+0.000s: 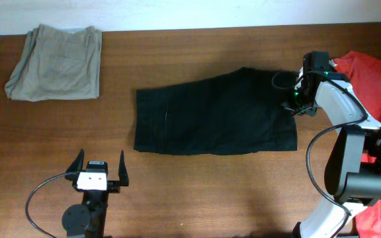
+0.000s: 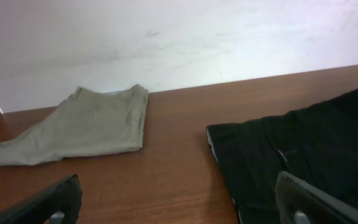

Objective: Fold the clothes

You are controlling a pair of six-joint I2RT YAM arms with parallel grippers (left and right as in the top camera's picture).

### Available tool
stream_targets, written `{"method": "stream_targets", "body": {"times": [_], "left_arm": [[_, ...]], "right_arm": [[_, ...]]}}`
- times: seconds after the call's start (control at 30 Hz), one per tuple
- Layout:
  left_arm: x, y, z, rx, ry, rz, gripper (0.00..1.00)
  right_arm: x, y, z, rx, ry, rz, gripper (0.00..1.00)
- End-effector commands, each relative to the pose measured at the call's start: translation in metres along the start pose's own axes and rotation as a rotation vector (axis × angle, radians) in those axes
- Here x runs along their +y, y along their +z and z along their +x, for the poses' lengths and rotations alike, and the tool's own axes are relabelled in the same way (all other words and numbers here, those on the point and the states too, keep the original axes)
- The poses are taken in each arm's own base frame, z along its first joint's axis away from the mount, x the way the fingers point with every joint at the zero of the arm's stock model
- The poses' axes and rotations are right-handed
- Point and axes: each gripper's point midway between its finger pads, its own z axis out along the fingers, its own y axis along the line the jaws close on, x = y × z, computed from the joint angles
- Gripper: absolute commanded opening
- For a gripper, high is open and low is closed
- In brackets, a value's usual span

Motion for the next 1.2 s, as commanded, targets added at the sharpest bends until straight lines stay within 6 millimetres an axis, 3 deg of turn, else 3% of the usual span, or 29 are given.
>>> {"method": "stream_targets", "body": {"times": [0.0,0.1,0.2,0.23,0.27,0.4,0.5,0.73,0.9,1.07,1.17], "left_arm": [[0.001,0.000,0.001,0.001,-0.009,-0.006,0.99],[0.001,0.000,0.001,0.001,-0.009,-0.007,0.99],[0.001,0.000,0.001,0.001,-0.009,-0.007,0.99],[0.001,0.000,0.001,0.001,-0.009,-0.007,0.99],[0.001,0.000,0.001,0.001,-0.009,-0.007,0.99],[0.001,0.000,0.001,0.001,-0.009,-0.007,0.99],[0.001,0.000,0.001,0.000,-0.009,-0.007,0.99],[0.001,0.000,0.001,0.001,-0.009,-0.007,0.99],[-0.001,0.000,0.000,-0.003,-0.009,0.007,0.99],[-0.032,-0.003,-0.008,-0.043,-0.005,0.189,0.99],[-0.053,-0.011,-0.030,-0.132,-0.039,0.325,0.99]], "right_arm": [[0.003,-0.003,-0.014,-0.046,-0.001,-0.007,0.67],[0.006,-0.014,-0.024,-0.066,-0.003,-0.013,0.73],[0.012,-0.042,-0.038,-0.096,-0.006,-0.021,0.82],[0.015,-0.055,-0.045,-0.115,-0.007,-0.025,0.86],[0.017,-0.068,-0.052,-0.133,-0.007,-0.028,0.99],[0.018,-0.133,-0.092,-0.249,0.014,-0.046,0.99],[0.005,-0.161,-0.113,-0.323,0.045,-0.047,0.99],[-0.033,-0.166,-0.117,-0.328,0.115,-0.011,0.99],[-0.036,-0.167,-0.117,-0.329,0.121,-0.006,0.99],[-0.036,-0.167,-0.117,-0.329,0.121,-0.006,0.99],[-0.036,-0.167,-0.117,-0.329,0.121,-0.006,0.99]]}}
